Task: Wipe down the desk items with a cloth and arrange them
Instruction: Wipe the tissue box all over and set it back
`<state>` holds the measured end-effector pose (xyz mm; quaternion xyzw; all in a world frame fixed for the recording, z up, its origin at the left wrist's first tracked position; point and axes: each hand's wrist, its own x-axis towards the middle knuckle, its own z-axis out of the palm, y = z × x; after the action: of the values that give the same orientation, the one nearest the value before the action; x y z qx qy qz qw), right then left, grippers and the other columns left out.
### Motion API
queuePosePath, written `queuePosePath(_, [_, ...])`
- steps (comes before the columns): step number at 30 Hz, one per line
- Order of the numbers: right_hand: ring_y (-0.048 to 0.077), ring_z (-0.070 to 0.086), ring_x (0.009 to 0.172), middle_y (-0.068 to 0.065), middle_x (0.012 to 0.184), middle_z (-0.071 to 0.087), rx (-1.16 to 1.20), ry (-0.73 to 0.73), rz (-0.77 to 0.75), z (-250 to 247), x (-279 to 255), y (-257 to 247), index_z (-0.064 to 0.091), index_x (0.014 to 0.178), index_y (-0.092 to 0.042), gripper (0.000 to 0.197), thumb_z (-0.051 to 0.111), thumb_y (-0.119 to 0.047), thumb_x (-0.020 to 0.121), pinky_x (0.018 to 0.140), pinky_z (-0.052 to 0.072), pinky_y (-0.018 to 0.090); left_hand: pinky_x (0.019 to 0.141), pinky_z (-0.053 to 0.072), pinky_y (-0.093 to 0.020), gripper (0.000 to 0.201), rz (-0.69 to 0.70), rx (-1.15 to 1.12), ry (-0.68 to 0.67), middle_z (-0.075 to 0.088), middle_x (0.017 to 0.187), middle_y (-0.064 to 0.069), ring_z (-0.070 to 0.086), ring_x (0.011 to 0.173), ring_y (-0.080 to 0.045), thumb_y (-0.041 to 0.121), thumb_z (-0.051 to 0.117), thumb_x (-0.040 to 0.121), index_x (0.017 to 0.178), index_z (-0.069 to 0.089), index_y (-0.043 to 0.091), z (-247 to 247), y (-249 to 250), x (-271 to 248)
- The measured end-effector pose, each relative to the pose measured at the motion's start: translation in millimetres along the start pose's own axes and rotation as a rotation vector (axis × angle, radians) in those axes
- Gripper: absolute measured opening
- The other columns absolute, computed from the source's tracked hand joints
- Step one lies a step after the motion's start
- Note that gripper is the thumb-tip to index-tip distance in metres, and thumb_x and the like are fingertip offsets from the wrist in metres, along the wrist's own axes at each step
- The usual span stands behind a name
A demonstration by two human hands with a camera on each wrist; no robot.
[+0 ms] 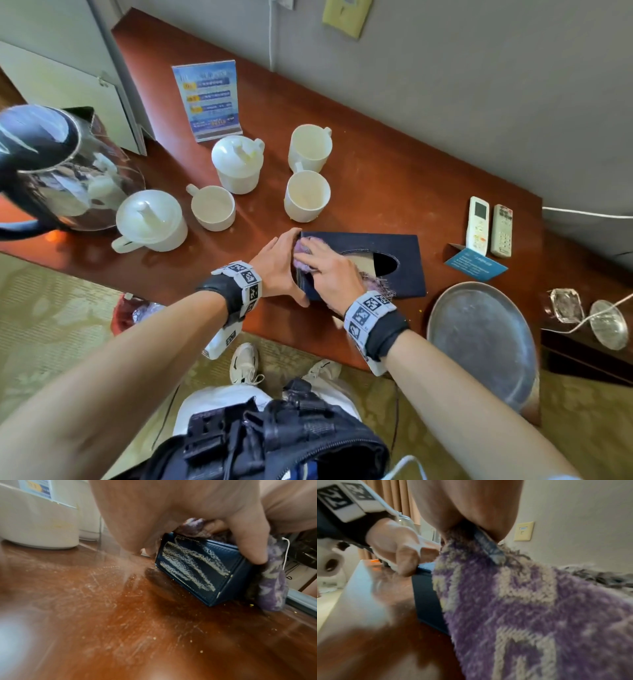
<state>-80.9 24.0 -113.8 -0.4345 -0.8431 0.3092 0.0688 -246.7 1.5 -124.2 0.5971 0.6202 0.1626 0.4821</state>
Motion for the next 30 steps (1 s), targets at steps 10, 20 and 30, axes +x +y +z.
queuePosePath(10, [0.030,0.061,0.116,-0.003,0.141,0.058,0.002,0.326,0.297,-22,12,21,0.072,0.119,-0.022,0.046,0.051,0.003,0.087,0.096,0.049,0.039,0.125,0.010,-0.041,0.140,-0.019,0.077,-0.004,0.030,0.157,-0.002,0.024,0.147,-0.019,0.040,0.097,0.051,0.156,0.008,0.010,-4,10,-6])
queuePosePath(20, [0.019,0.032,0.146,0.004,0.155,0.040,-0.015,0.057,0.166,-10,-3,-1,0.061,0.135,-0.013,0.059,0.045,0.013,0.084,0.115,0.029,0.027,0.126,0.004,-0.039,0.144,-0.021,0.103,-0.030,0.021,0.162,-0.004,0.019,0.150,-0.018,0.046,0.095,0.053,0.156,0.001,0.010,-3,4,-3])
queuePosePath(30, [0.041,0.059,0.114,0.007,0.141,0.058,-0.113,0.457,0.697,-78,-20,86,0.071,0.122,-0.020,0.036,0.052,-0.004,0.095,0.095,0.045,0.034,0.125,0.014,-0.046,0.149,-0.013,0.085,-0.004,0.033,0.156,0.000,0.024,0.148,-0.026,0.056,0.094,0.036,0.153,0.009,0.023,3,-8,5])
